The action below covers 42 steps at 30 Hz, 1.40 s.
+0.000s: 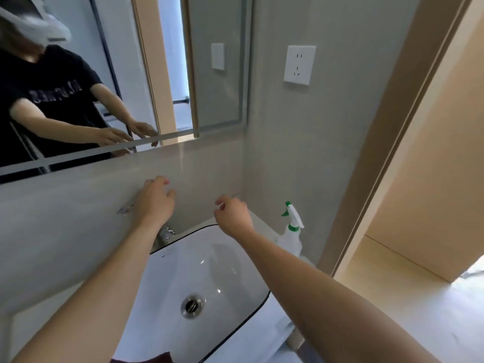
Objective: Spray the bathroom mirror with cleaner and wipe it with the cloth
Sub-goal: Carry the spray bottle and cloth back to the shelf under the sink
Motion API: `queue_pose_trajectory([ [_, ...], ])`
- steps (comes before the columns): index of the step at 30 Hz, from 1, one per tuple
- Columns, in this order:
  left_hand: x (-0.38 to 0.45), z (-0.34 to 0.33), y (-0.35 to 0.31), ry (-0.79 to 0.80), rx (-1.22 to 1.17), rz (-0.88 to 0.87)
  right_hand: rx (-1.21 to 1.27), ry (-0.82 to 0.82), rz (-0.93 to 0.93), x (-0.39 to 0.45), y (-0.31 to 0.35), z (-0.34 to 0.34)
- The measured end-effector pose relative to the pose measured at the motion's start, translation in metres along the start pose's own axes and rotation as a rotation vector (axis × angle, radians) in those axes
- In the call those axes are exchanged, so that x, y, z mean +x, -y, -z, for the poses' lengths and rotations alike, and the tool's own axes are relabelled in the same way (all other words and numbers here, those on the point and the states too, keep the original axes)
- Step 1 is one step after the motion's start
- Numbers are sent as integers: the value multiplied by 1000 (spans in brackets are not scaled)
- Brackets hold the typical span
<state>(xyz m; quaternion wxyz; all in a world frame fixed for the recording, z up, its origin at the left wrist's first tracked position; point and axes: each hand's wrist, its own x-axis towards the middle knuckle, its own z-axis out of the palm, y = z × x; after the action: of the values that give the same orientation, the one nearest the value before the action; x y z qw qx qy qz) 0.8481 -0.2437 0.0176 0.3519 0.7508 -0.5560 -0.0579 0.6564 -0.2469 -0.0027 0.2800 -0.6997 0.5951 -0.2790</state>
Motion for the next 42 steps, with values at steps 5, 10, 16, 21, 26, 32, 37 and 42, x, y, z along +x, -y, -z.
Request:
queue_pose_trajectory([
  [5, 36, -11, -38, 43, 37, -38, 1, -87, -10, 27, 3, 37],
  [10, 56, -35, -79, 113, -40, -56, -5, -168, -6, 41, -3, 73],
  [16, 59, -92, -126, 273, -205, -54, -19, -279, -83, 35, -43, 118],
  [21, 25, -161, -153, 461, -291, -38, -40, -364, -220, 8, -104, 141],
  [26, -16, -220, -159, 649, -367, 154, -59, -370, -376, -25, -169, 133],
  [32, -49, -261, -141, 718, -569, 372, -28, -235, -442, -37, -221, 94],
  [37, -65, -272, -121, 694, -659, 484, 8, -238, -363, -19, -238, 60],
  [42, -64, -270, -104, 644, -728, 561, 52, -294, -354, 7, -244, 38],
])
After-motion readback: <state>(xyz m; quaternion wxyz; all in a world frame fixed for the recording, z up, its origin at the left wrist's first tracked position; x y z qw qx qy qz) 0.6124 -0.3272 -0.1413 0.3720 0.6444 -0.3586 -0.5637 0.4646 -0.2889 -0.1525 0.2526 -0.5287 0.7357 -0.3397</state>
